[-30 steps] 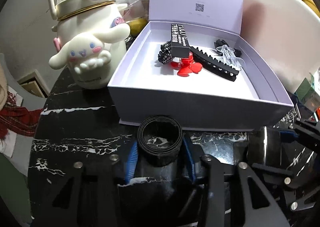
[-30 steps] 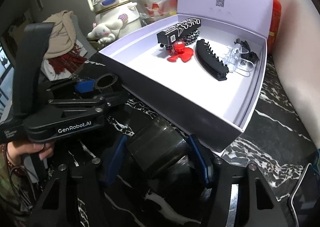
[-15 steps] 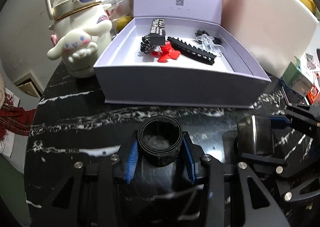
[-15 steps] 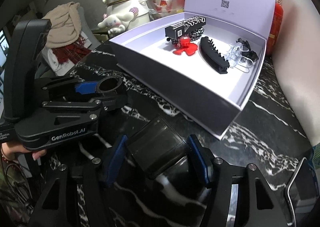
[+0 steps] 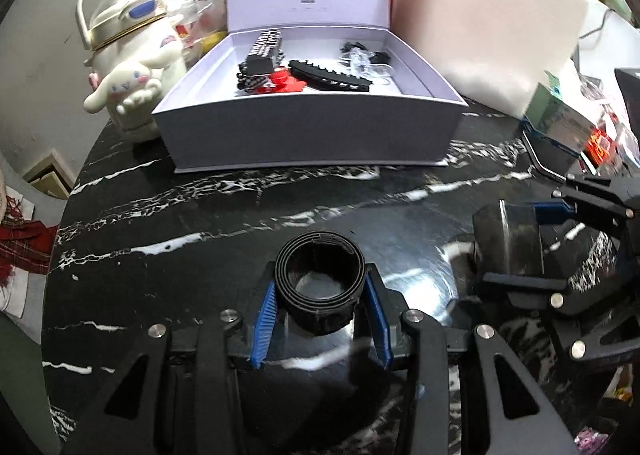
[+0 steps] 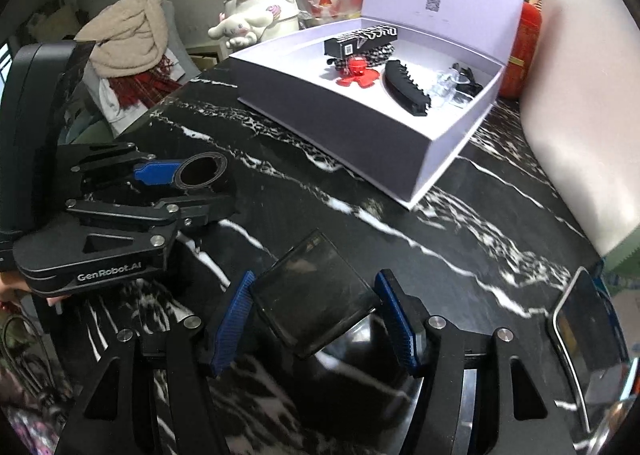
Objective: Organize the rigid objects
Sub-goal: 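Lift the black ring with the left tool while the right tool carries the smoky case toward the box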
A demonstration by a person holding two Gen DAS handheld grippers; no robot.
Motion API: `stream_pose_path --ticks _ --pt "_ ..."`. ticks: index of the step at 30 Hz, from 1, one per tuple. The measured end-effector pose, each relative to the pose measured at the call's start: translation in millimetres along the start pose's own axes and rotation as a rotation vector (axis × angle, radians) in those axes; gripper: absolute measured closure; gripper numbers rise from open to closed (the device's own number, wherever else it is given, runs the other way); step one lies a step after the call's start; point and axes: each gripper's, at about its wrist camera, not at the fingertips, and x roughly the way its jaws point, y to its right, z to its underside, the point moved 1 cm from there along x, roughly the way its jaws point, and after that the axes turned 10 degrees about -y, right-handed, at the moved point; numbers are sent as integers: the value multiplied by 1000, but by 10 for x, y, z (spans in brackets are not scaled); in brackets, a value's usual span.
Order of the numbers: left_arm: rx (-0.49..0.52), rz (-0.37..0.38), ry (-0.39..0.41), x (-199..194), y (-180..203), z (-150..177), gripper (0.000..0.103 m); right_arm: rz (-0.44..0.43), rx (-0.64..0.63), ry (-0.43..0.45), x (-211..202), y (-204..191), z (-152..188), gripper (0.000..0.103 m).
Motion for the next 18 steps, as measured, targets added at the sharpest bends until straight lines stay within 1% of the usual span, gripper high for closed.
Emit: stream_pose_path --ticks 5,8,13,15,18 --pt "23 8 15 -30 129 55 63 8 0 13 -34 15 91 40" --pt "26 18 20 -25 159 41 63 2 1 5 -22 18 115 39" --pt "36 23 33 -3 186 12 62 1 10 -9 28 1 92 33" --pt "37 16 36 4 188 3 59 4 10 -9 33 -1 85 32" --pt "32 8 34 13 183 -12 53 4 11 -8 35 -6 85 32"
